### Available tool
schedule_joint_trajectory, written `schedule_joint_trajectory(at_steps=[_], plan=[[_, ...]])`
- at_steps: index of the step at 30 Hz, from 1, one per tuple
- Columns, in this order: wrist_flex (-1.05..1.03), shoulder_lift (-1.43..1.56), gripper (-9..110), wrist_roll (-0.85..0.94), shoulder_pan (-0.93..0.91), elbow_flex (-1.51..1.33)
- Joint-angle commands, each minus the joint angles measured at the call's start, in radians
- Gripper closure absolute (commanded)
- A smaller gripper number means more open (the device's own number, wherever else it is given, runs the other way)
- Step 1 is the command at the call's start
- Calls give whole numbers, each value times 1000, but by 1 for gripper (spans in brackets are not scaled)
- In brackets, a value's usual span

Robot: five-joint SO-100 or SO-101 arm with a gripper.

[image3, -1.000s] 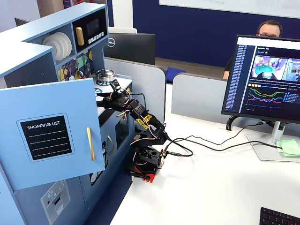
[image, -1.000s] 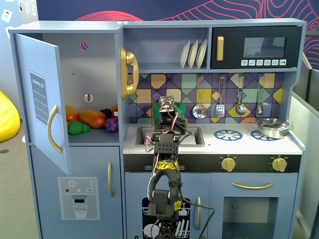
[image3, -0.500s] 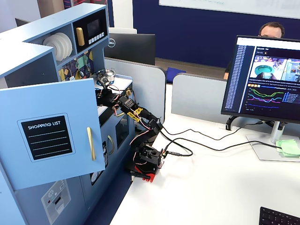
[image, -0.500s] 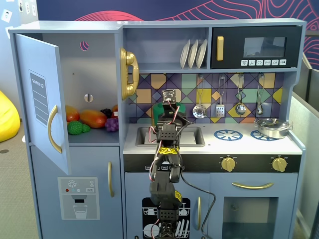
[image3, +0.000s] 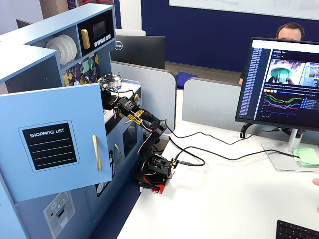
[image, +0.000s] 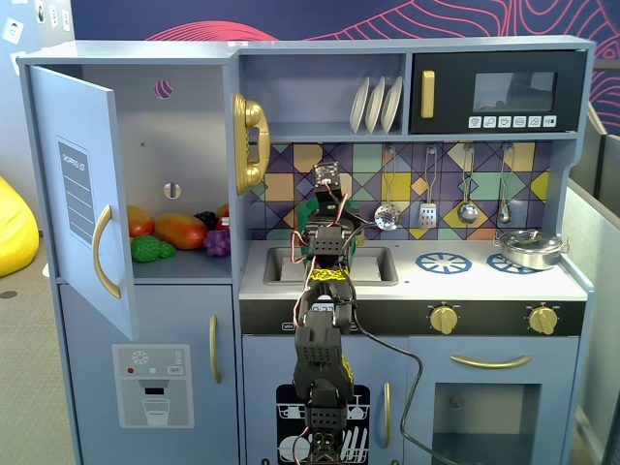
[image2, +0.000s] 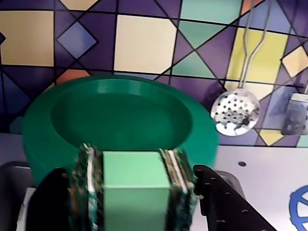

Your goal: Take off the lid from the green recipient and place it on the counter

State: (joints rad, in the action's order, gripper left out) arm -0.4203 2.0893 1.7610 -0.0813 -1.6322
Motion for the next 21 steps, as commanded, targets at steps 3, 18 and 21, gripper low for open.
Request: schedule_joint_trajectory(at_steps=[3, 18, 21], plan=[[-14, -2, 101, 51, 26, 74], [201, -28, 101, 124, -37, 225], [146, 0, 101, 124, -147, 218]])
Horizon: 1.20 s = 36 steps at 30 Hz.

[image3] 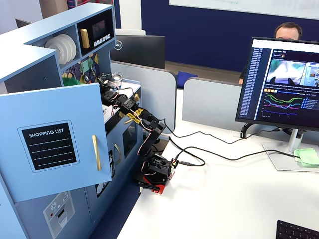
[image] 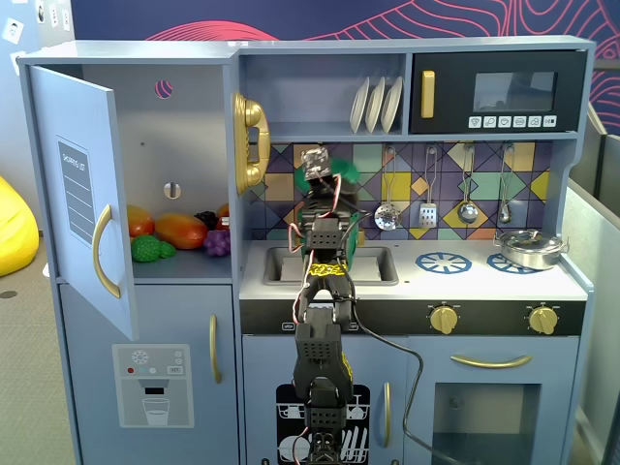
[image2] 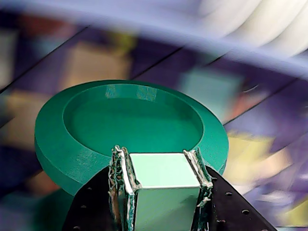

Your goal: Take off the lid from the green recipient and place it on the counter

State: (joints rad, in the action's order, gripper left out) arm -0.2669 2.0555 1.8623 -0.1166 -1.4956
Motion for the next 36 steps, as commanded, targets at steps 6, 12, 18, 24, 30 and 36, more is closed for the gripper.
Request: schedule_joint_trajectory(at_steps=[6, 12, 18, 24, 30, 36], plan=[[-18, 63, 101, -32, -364, -32], [218, -3, 101, -51, -526, -235], [370, -63, 101, -71, -543, -397], [434, -107, 101, -89, -528, -491], [454, -120, 101, -78, -511, -537], [454, -121, 101, -63, -500, -575]])
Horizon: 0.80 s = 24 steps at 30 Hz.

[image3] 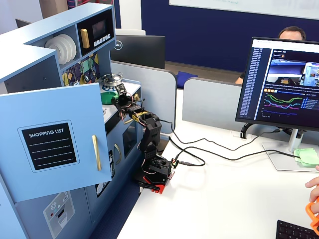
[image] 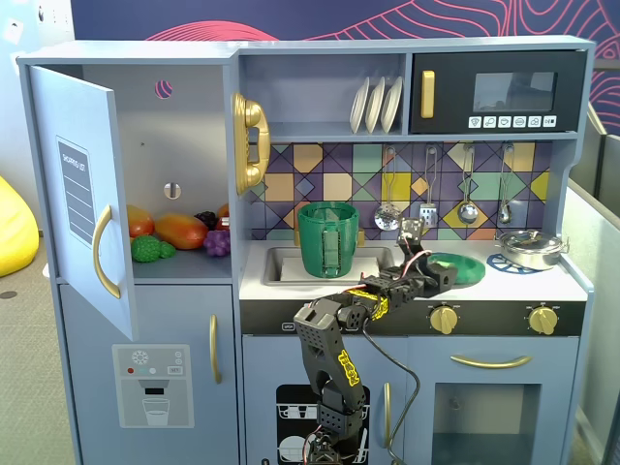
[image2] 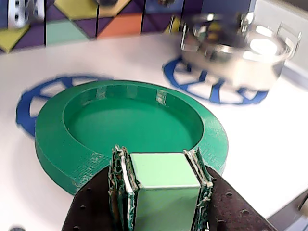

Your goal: Take off the lid from the green recipient and place it on the counter

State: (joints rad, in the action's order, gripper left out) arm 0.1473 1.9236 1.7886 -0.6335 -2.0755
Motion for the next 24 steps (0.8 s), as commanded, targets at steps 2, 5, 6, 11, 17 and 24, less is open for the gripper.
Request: schedule_joint_trajectory(at_steps=[2, 5, 6, 11, 17, 24], plan=[[46, 11, 99, 2, 23, -3], [75, 17, 82, -83, 25, -12], [81, 21, 76, -104, 26, -11], [63, 127, 67, -104, 43, 58], [-422, 476, 72, -63, 100, 166], [-1177, 917, 77, -64, 229, -31]])
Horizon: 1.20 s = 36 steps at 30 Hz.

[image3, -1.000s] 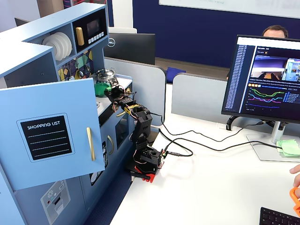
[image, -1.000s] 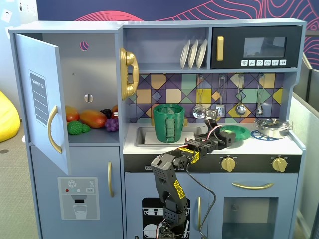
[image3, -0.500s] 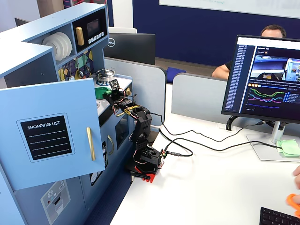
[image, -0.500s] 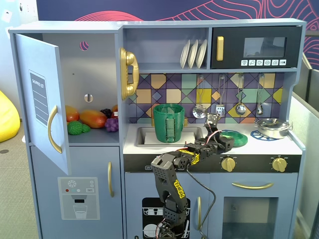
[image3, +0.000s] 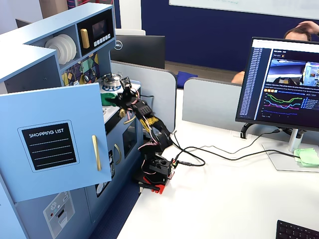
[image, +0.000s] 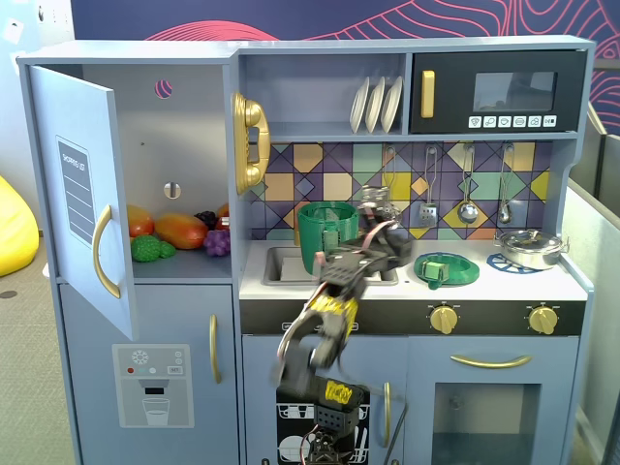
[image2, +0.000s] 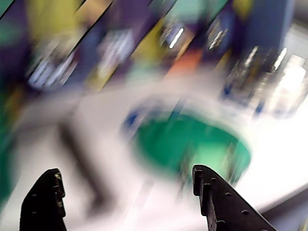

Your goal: Take off the lid from the green recipient and place it on the counter

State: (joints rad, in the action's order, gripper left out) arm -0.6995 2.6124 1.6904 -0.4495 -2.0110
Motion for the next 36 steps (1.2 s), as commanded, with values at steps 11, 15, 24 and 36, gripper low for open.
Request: schedule_joint_trajectory(at_steps=[11, 15, 24, 36], plan=[[-492, 494, 94, -11, 357, -707], [-506, 512, 98, -34, 419, -819], [-675, 565, 101, -14, 459, -968], [-834, 566, 100, -155, 431, -985]])
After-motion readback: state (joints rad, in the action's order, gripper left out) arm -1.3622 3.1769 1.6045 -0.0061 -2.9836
